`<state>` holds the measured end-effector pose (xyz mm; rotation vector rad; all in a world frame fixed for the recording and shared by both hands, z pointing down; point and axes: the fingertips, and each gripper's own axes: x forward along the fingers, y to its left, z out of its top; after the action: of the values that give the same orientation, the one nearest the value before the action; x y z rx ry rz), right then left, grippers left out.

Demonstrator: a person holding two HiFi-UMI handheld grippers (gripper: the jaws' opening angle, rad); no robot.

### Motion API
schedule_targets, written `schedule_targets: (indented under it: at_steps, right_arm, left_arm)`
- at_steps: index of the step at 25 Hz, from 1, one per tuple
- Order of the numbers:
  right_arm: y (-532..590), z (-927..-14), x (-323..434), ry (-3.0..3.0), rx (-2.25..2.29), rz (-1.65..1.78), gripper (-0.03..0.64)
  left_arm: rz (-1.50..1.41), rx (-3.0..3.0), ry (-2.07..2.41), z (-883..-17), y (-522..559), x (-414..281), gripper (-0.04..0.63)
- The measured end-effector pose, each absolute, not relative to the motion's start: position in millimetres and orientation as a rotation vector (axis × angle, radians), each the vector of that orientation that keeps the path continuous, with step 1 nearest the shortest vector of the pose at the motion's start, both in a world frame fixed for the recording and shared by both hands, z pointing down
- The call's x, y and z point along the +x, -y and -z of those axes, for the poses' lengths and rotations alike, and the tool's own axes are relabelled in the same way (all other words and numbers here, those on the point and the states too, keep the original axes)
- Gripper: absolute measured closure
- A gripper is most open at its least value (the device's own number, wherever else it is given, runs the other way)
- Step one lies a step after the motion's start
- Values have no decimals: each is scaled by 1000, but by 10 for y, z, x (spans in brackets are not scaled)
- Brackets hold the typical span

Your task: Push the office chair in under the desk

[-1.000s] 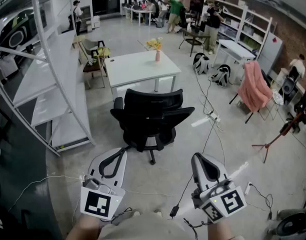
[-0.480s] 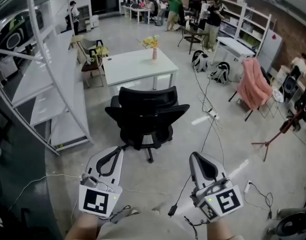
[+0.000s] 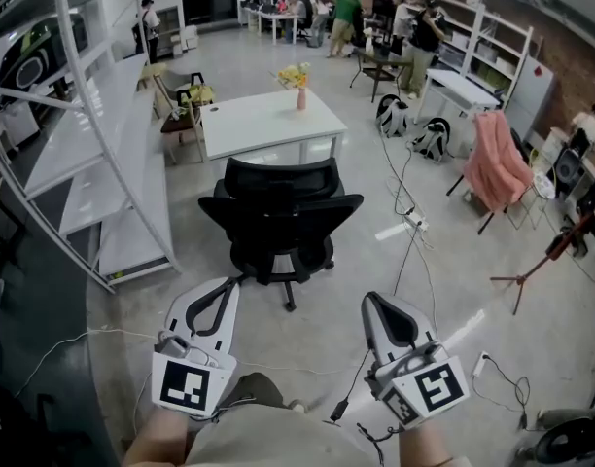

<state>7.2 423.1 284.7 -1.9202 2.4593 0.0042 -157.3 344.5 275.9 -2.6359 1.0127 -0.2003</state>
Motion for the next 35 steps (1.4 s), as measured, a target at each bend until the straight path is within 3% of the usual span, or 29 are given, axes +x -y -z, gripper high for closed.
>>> schedule_targets:
  at_steps: [20, 24, 35]
  right_arm:
    - [-3291, -3096, 357, -2561, -2012, -30, 611]
    - [-2962, -3255, 417, -2637, -2027, -13, 609]
    - [-2013, -3757, 493, -2943, -2058, 28, 500]
  left_arm:
    - [336, -2624, -1013, -3098, -2493, -1497, 586]
    - [411, -2599, -991, -3243, -2187, -1449, 548]
    - [717, -2553, -818, -3831, -1273, -1139, 437]
